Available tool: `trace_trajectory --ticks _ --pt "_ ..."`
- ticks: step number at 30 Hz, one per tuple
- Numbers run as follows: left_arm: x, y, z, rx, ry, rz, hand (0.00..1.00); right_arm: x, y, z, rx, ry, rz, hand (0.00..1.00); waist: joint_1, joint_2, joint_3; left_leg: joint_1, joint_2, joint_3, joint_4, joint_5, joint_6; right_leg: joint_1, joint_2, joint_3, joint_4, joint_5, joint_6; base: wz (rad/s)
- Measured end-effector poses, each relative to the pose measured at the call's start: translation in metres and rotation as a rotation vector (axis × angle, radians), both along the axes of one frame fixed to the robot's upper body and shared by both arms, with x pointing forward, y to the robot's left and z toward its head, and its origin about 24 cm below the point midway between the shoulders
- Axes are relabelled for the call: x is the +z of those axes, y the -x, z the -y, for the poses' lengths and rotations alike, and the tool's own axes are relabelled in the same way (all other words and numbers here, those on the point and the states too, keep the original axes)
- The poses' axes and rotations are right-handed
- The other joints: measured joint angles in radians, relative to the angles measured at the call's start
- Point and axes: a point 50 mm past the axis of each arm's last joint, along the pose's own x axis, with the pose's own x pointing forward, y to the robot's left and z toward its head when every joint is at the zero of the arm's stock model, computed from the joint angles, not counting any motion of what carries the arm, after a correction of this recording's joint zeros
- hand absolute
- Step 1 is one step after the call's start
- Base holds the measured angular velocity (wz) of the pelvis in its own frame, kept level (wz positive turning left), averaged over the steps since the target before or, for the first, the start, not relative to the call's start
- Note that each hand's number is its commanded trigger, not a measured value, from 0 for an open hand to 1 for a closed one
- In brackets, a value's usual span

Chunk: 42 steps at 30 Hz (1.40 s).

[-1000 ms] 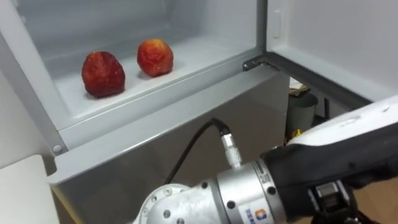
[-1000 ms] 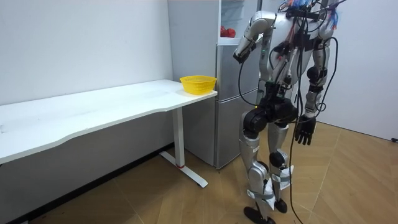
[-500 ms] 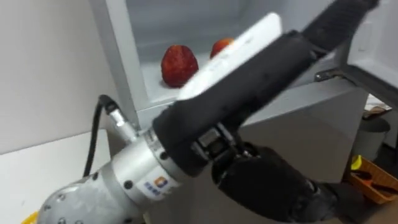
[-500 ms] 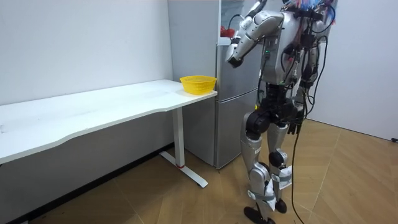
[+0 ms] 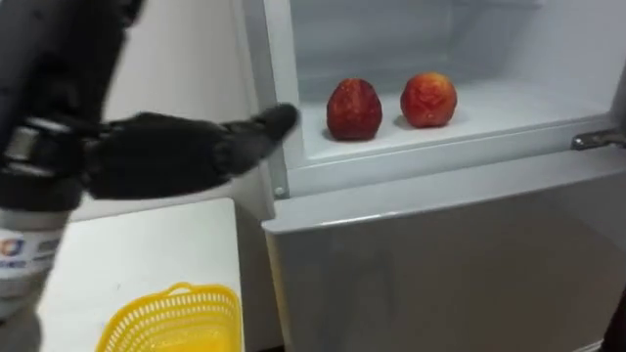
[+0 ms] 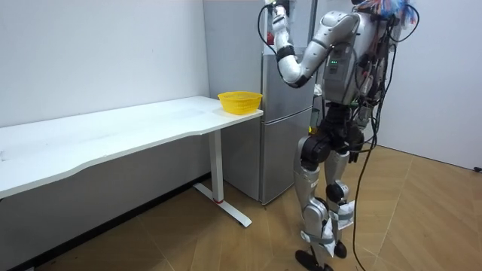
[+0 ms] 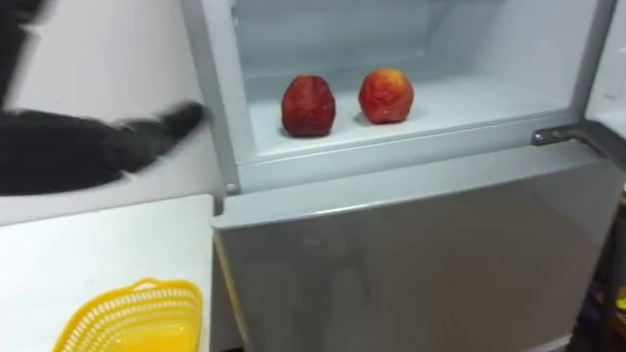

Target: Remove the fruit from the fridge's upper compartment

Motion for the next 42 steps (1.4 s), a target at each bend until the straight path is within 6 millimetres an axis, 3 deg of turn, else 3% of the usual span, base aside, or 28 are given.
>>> trace_trajectory --ticks 3,6,9,10,12,15,22,24,27,30,35,38,42 --pt "-0.009 0.007 -0.02 0.115 0.053 -0.021 0.0 0.0 0.007 0.0 0.004 0.003 -0.021 0.0 0.03 0.0 0.0014 0.002 -0.002 -0.009 0.0 0.0 0.0 0.003 -0.002 -0.006 0.002 -0.001 0.0 0.1" --pt "-0.011 0.022 -0.046 0.28 0.129 0.023 0.0 0.0 0.011 0.001 -0.016 0.004 -0.032 0.0 0.036 -0.001 0.0174 -0.001 -0.004 -0.027 0.007 0.0 0.0 0.019 -0.007 -0.025 0.002 -0.001 0.002 0.18" --pt "-0.021 0.034 -0.065 0.406 0.216 0.044 0.0 0.0 0.024 0.002 -0.026 0.008 -0.058 0.0 0.048 -0.007 0.0177 0.003 -0.011 -0.041 0.005 0.0 0.0 0.024 -0.012 -0.039 0.003 -0.006 0.008 0.16" --pt "-0.028 0.038 -0.072 0.451 0.254 0.04 0.0 0.0 0.024 0.001 -0.027 0.007 -0.062 0.0 0.058 0.001 0.0154 0.003 -0.011 -0.042 0.003 0.0 0.0 0.023 -0.012 -0.04 0.003 -0.007 0.008 0.05" --pt "-0.044 0.042 -0.083 0.51 0.315 -0.001 0.0 -0.001 0.027 0.0 -0.028 0.005 -0.075 0.0 0.057 -0.002 0.0171 -0.001 -0.014 -0.051 0.002 0.0 0.001 0.027 -0.013 -0.043 0.004 -0.008 0.01 0.09" --pt "-0.09 0.045 -0.103 0.633 0.448 -0.174 0.0 -0.002 0.03 -0.004 -0.011 0.0 -0.093 0.0 0.061 0.003 0.0132 0.0 -0.017 -0.06 0.005 0.0 0.001 0.033 -0.013 -0.043 0.003 -0.011 0.01 0.05" --pt "-0.16 0.059 -0.116 0.749 0.694 -0.402 0.0 -0.004 0.023 -0.012 0.015 -0.012 -0.087 0.0 0.062 -0.02 0.0098 -0.001 -0.015 -0.068 0.007 0.0 0.001 0.026 -0.014 -0.057 0.003 -0.018 0.006 0.04" --pt "-0.181 0.063 -0.121 0.794 0.767 -0.467 0.0 -0.004 0.022 -0.013 0.024 -0.007 -0.088 0.0 0.078 -0.03 0.0088 -0.001 -0.015 -0.067 0.006 0.0 0.001 0.026 -0.014 -0.057 0.003 -0.018 0.006 0.0" --pt "-0.212 0.07 -0.123 0.855 0.807 -0.595 0.0 -0.003 0.018 -0.012 0.031 0.0 -0.082 0.0 0.077 -0.03 0.0087 -0.001 -0.016 -0.069 0.001 0.0 0.001 0.029 -0.014 -0.058 0.003 -0.019 0.007 0.02" --pt "-0.266 0.081 -0.117 0.926 0.843 -0.858 0.0 -0.004 0.016 -0.014 0.043 -0.013 -0.091 0.0 0.076 -0.035 0.0061 -0.001 -0.016 -0.074 0.001 0.0 0.001 0.035 -0.017 -0.068 0.006 -0.019 0.007 0.06" --pt "-0.336 0.108 -0.095 0.926 0.844 -1.25 0.0 -0.004 0.01 -0.015 0.042 -0.04 -0.092 0.0 0.054 -0.036 0.0068 -0.002 -0.018 -0.092 -0.001 0.0 0.001 0.042 -0.016 -0.068 0.005 -0.019 0.007 0.09" --pt "-0.371 0.131 -0.076 0.879 0.841 -1.508 0.0 -0.005 0.014 -0.015 0.035 -0.041 -0.112 0.0 0.052 -0.04 0.0077 -0.001 -0.018 -0.093 -0.005 0.0 0.001 0.041 -0.016 -0.068 0.004 -0.019 0.007 0.01" --pt "-0.396 0.161 -0.061 0.843 0.872 -1.728 0.0 -0.005 0.018 -0.015 0.029 -0.041 -0.136 0.0 0.052 -0.04 0.0075 0.003 -0.017 -0.085 -0.011 0.0 0.001 0.041 -0.015 -0.062 0.003 -0.019 0.007 -0.03"
